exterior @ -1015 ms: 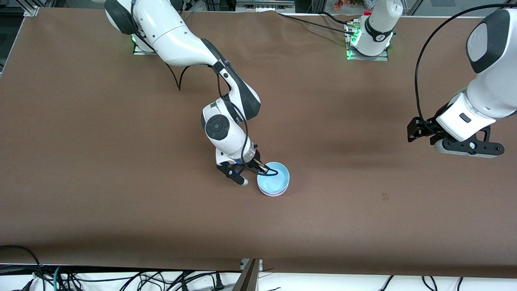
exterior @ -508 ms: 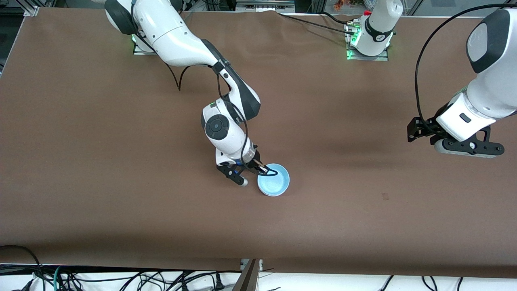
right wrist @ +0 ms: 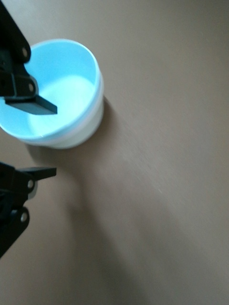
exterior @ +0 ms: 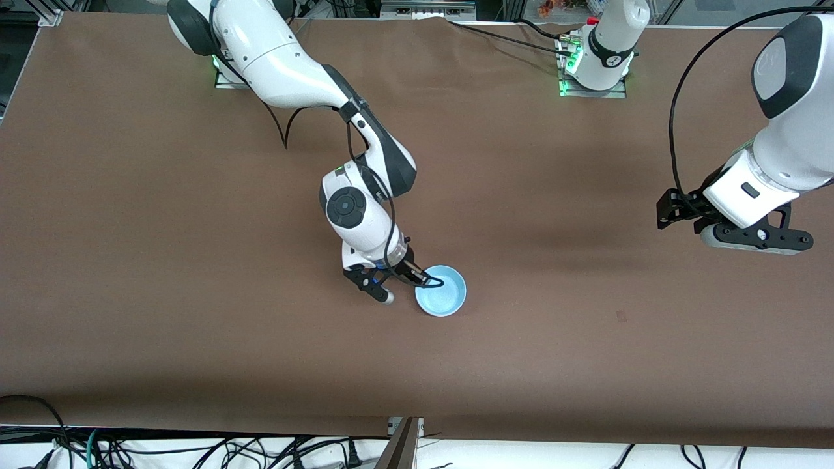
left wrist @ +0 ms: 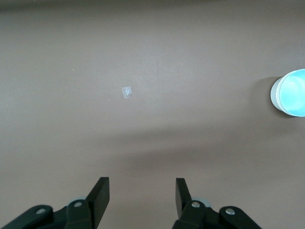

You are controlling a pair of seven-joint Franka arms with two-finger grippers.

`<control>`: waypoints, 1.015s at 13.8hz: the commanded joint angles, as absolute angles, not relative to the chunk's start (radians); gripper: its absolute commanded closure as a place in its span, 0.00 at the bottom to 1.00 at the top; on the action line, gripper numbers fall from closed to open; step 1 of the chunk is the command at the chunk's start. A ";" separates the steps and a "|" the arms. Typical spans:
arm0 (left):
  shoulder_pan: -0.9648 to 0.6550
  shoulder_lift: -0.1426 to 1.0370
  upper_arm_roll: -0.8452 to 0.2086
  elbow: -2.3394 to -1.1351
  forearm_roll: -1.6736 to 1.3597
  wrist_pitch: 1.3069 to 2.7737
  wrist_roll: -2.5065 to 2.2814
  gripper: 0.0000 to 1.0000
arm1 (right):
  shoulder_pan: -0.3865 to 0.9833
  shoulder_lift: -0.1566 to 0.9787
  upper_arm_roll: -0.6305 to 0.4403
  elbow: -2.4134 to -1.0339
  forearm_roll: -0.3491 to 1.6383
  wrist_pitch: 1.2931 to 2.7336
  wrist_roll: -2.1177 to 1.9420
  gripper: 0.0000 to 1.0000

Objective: Stack pink and blue bowls on white bowl

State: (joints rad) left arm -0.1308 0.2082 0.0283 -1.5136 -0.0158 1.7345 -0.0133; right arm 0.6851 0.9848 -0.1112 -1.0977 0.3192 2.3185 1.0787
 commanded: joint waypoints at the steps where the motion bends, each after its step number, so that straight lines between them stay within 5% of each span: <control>1: -0.129 0.201 0.026 -1.519 0.005 1.740 0.002 0.35 | 0.677 0.919 -0.169 -1.078 0.304 2.183 1.024 0.04; 9: -0.137 0.201 0.023 -1.517 0.008 1.736 -0.011 0.34 | 0.437 0.544 -0.276 -1.264 0.316 1.772 0.533 0.00; 14: -0.135 0.206 0.015 -1.516 0.006 1.736 -0.012 0.33 | 0.426 0.240 -0.408 -1.518 0.287 1.688 0.342 0.00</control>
